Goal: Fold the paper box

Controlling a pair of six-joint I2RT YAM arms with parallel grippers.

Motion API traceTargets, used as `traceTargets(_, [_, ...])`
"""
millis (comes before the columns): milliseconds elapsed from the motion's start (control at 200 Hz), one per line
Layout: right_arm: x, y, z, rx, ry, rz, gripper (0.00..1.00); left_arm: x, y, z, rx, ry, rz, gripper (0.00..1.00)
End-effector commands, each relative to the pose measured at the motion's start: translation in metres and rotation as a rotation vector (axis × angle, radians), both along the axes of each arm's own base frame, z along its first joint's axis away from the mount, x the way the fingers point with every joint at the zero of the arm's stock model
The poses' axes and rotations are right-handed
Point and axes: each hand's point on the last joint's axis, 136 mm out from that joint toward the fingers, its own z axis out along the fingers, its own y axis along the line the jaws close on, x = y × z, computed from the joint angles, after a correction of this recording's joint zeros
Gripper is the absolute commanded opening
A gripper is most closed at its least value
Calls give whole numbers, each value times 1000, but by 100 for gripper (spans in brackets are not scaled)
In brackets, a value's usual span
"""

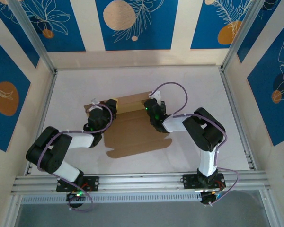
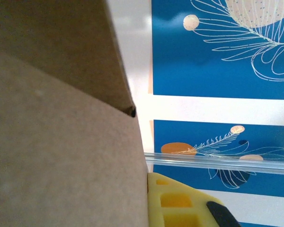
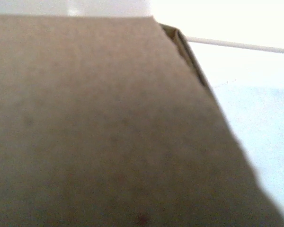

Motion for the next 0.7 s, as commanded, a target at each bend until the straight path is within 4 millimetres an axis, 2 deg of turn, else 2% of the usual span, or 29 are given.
traceTargets(0, [-5, -28, -16, -76, 59, -143, 0, -16, -31, -9, 17, 29, -149, 0])
traceTargets(125, [-7, -29, -21, -46, 82, -175, 0, -18, -34, -13, 21, 37, -153, 0])
traceTargets(275, [-7, -22, -14, -19, 74, -130, 0, -17, -34, -17, 17, 41, -149, 0])
traceTargets(320, [-9, -21, -12, -7, 69, -105, 4, -17, -33, -17, 18, 41, -146, 0])
traceTargets(365, [-11, -22, -9, 15, 72, -79, 10, -17, -32, -17, 21, 41, -143, 0])
traceTargets(425, [-14, -26, -6, 49, 79, -57, 26, -17, -30, -19, 26, 45, -136, 0])
traceTargets(530, [-17, -28, 0, 97, 95, 12, 45, -17, -29, -18, 29, 42, -131, 0])
traceTargets(695, [-23, -24, 25, 138, 62, 138, 81, -16, -28, -20, 42, 43, -125, 0])
